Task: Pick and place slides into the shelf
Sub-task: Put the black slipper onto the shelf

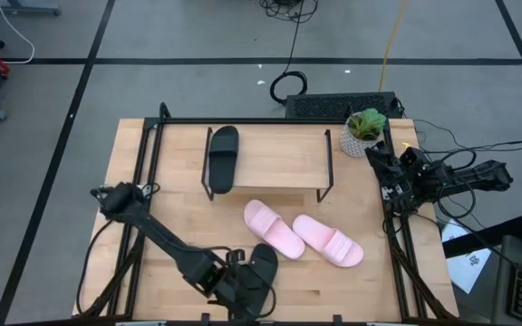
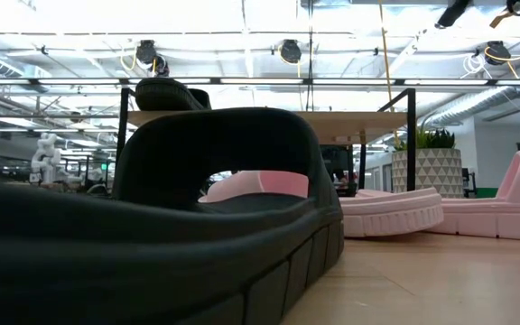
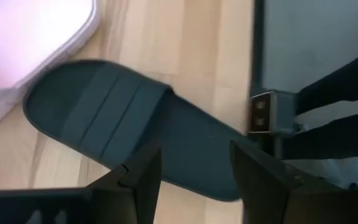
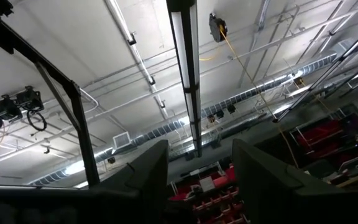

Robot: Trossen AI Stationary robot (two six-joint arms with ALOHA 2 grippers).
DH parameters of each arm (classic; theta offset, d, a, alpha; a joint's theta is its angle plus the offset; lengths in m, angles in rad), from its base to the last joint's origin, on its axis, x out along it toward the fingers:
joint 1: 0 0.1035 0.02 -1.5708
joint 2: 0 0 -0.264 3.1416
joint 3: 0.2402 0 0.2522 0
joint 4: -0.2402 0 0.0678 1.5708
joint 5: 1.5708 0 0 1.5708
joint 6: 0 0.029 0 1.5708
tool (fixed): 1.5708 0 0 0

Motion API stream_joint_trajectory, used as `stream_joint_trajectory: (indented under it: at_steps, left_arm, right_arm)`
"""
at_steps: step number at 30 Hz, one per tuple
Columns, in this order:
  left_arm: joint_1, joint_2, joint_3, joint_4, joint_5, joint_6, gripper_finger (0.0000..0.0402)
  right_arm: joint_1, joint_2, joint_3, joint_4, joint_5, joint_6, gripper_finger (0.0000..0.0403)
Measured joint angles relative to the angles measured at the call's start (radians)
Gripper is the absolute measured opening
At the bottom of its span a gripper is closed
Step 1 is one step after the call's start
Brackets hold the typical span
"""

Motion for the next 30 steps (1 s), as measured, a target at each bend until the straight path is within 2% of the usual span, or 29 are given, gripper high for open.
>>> stream_joint_trajectory:
  at_steps: [5, 13, 25, 30]
  left_arm:
    - [0.002, 0.060, 0.000, -0.001, -0.024, -0.005, 0.0186]
    - [0.007, 0.079, 0.000, -0.101, -0.184, -0.064, 0.0186]
    - [0.011, 0.079, 0.001, -0.076, -0.089, -0.063, 0.0186]
    - [0.010, 0.079, 0.001, -0.091, -0.105, -0.043, 0.0186]
  right_arm:
    - [0.000, 0.000, 0.000, -0.015, -0.004, 0.017, 0.0169]
    - [0.000, 0.000, 0.000, -0.046, -0.028, 0.017, 0.0169]
    - [0.000, 0.000, 0.000, -0.051, -0.027, 0.006, 0.0169]
    - [0.000, 0.000, 0.000, -0.051, -0.026, 0.003, 0.0169]
